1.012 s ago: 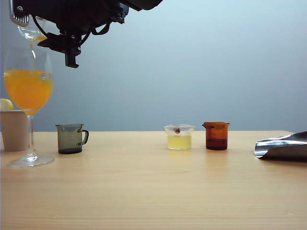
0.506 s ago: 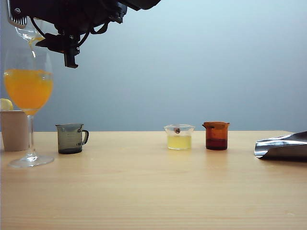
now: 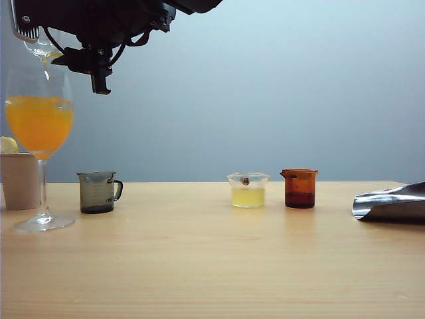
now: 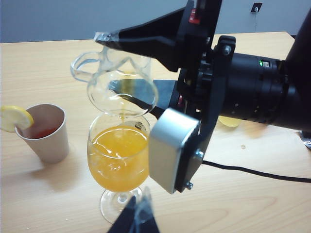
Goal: Pick up the second measuring cup from the left, pour the orange juice inside into the goblet, and finally put the measuring cup back in its original place.
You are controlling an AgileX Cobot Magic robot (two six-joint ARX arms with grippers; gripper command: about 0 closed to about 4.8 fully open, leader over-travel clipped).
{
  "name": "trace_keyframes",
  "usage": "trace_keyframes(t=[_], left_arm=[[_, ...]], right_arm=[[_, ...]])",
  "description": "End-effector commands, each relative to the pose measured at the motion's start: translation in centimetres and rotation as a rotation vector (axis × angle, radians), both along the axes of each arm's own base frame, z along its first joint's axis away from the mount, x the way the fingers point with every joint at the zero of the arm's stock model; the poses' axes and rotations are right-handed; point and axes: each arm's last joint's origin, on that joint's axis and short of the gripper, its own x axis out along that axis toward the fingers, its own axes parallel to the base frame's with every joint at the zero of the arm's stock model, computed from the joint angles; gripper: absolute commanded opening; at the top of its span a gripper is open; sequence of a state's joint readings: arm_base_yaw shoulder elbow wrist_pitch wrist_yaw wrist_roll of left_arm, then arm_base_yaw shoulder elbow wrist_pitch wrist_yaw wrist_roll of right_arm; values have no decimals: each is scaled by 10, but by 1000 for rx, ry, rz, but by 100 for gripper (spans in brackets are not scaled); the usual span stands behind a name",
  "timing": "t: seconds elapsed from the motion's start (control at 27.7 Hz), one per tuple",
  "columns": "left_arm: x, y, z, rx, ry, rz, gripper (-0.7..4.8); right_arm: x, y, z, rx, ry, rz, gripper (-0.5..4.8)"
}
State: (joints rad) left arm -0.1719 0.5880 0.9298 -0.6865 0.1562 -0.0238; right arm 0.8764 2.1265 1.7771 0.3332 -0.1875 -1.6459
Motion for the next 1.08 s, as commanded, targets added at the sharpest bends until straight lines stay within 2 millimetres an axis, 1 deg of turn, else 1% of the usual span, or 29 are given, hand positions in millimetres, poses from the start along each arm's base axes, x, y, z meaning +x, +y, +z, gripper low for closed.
trace_keyframes(t=[0.04,0.47,0.72,0.8,0.83,0.94,1.08], left_arm=[[-1,0,2,-6,-11,-4,-5],[-1,0,2,-6,-11,-4,-5],[-1,0,2,-6,-11,-4,-5],[-1,0,2,-6,-11,-4,-5],[-1,0,2,-6,-11,-4,-5],[-1,0,2,-5,-12,-4,-5],[-1,0,2,-5,-12,-4,-5]], right_arm=[[-3,0,10,90,64,6,-6],[1,-3,11,339,491,-10,-6],[25,-24,14,478,642,-82,-6],[32,-31,16,541,687,-89,-6],[39,-39,19,615,731,-93,-6],[53,-54,22,749,801,-133,-6],[63,-66,22,870,885,-192,-6]])
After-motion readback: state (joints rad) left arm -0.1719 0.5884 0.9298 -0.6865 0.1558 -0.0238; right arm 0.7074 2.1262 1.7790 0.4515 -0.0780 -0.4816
